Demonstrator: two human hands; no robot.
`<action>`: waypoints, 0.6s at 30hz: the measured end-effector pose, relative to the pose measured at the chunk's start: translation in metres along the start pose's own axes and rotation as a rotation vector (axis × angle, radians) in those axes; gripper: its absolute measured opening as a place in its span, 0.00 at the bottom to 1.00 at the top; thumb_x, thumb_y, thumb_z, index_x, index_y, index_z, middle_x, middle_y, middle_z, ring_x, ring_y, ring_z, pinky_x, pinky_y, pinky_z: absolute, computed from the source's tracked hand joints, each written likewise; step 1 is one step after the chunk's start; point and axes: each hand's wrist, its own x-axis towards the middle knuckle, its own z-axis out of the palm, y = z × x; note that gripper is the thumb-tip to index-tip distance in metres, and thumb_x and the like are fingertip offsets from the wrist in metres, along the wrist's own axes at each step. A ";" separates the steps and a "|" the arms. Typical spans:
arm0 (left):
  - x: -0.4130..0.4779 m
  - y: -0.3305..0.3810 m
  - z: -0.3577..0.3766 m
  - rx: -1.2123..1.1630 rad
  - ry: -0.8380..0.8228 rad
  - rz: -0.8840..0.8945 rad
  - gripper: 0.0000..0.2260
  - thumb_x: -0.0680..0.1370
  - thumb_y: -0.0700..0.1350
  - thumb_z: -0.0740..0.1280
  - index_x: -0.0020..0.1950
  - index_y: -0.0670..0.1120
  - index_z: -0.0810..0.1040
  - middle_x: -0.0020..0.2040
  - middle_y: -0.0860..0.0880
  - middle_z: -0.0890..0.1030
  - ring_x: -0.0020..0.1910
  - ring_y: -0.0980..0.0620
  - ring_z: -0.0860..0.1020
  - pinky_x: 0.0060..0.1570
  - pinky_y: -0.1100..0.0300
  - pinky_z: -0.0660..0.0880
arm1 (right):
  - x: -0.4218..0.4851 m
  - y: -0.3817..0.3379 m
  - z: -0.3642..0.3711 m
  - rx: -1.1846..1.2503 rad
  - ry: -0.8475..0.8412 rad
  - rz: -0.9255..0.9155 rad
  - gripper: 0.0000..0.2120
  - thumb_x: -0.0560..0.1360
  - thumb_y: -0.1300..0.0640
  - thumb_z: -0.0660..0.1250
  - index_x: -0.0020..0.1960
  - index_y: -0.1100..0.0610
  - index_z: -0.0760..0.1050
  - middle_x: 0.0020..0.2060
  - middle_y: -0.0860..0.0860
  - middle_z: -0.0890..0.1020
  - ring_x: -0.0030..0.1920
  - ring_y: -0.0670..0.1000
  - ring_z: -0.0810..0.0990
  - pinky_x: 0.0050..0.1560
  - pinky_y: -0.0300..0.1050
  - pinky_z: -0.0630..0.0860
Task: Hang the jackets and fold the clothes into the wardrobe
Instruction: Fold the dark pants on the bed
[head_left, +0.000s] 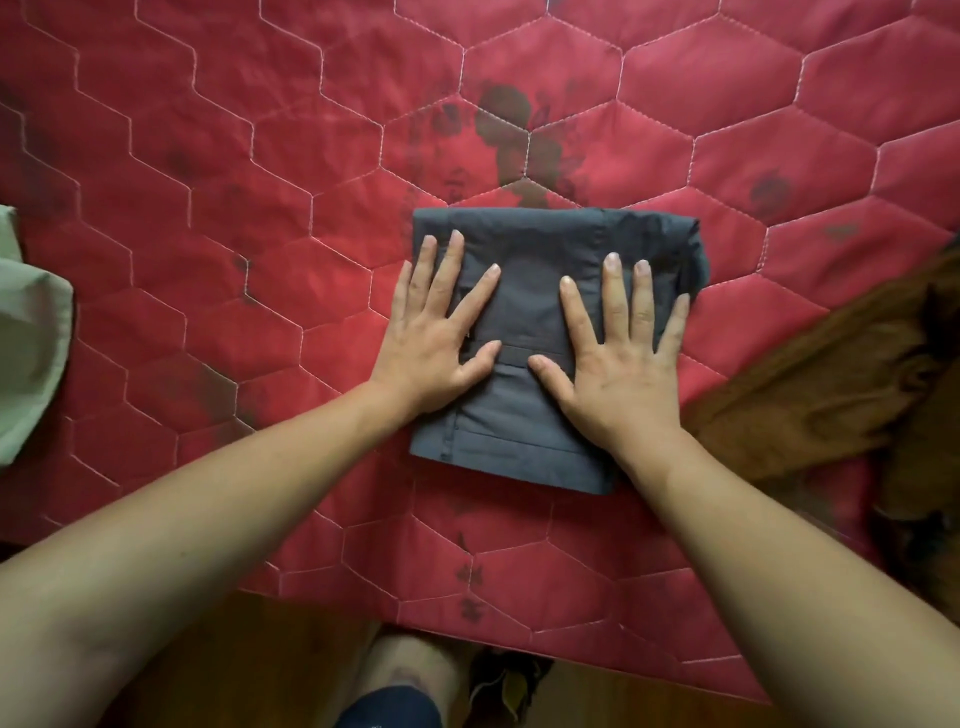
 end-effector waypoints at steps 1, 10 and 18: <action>-0.004 0.002 -0.001 -0.015 -0.009 -0.009 0.36 0.78 0.61 0.65 0.82 0.51 0.58 0.83 0.39 0.47 0.81 0.37 0.42 0.78 0.37 0.47 | -0.004 0.000 -0.001 -0.020 -0.007 -0.020 0.41 0.77 0.26 0.49 0.83 0.45 0.48 0.83 0.58 0.42 0.82 0.63 0.39 0.74 0.77 0.44; -0.030 0.000 0.005 -0.135 -0.032 0.032 0.32 0.78 0.58 0.67 0.80 0.54 0.63 0.83 0.39 0.47 0.82 0.37 0.43 0.78 0.36 0.47 | -0.026 -0.007 -0.005 0.133 -0.075 -0.006 0.38 0.78 0.31 0.56 0.83 0.42 0.51 0.82 0.56 0.38 0.81 0.60 0.35 0.76 0.72 0.36; -0.016 0.015 -0.033 -1.198 0.200 -0.760 0.32 0.75 0.42 0.74 0.75 0.50 0.64 0.63 0.48 0.78 0.59 0.53 0.81 0.59 0.60 0.78 | -0.018 -0.003 -0.033 1.220 0.159 0.915 0.40 0.65 0.50 0.79 0.71 0.54 0.65 0.62 0.54 0.75 0.62 0.56 0.77 0.68 0.54 0.73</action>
